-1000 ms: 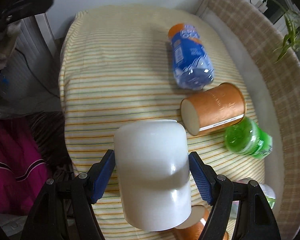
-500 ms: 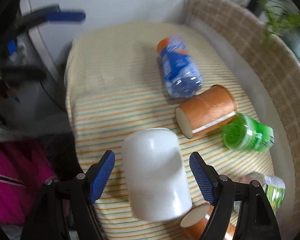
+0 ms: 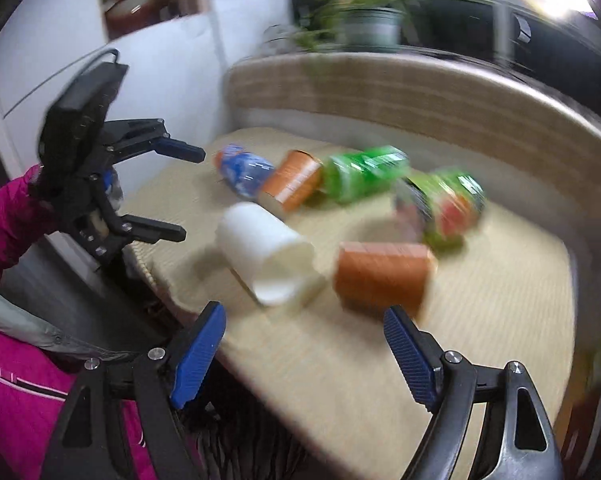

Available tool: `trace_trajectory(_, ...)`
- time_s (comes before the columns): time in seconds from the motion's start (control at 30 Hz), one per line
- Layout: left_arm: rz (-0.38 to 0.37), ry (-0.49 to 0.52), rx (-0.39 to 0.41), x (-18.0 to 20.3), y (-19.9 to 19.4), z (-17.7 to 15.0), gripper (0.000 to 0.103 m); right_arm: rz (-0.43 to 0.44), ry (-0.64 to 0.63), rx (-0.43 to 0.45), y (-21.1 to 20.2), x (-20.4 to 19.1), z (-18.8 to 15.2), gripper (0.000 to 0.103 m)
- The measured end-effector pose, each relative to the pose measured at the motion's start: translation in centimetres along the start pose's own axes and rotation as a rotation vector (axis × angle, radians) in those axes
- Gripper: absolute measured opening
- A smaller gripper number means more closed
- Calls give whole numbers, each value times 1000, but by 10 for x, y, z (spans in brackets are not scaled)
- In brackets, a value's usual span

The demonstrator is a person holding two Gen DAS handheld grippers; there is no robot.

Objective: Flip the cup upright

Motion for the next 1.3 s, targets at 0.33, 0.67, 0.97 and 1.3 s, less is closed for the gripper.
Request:
trace_trajectory(0.33, -38, 290, -211, 30, 48, -1, 94, -43, 201, 19, -31, 25, -61, 83)
trace_trajectory(0.67, -41, 452, -336, 38, 76, -10, 94, -40, 256, 24, -34, 39, -67, 83)
trace_trajectory(0.97, -49, 481, -362, 38, 91, -16, 90, -53, 267, 9, -30, 44, -66, 83)
trace_trajectory(1.3, -64, 450, -337, 40, 86, -14, 83, -64, 259, 0, -28, 42, -64, 83)
Point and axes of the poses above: each gripper's, at about its wrist camera, not at the fingertips, and y roughly the way its jaws point, x to its right, z to its top, the point moved 10 cm from there along y, roughly the way its jaws point, and after that the axes turned 2 degrees about -y, right-handed, at the moved point
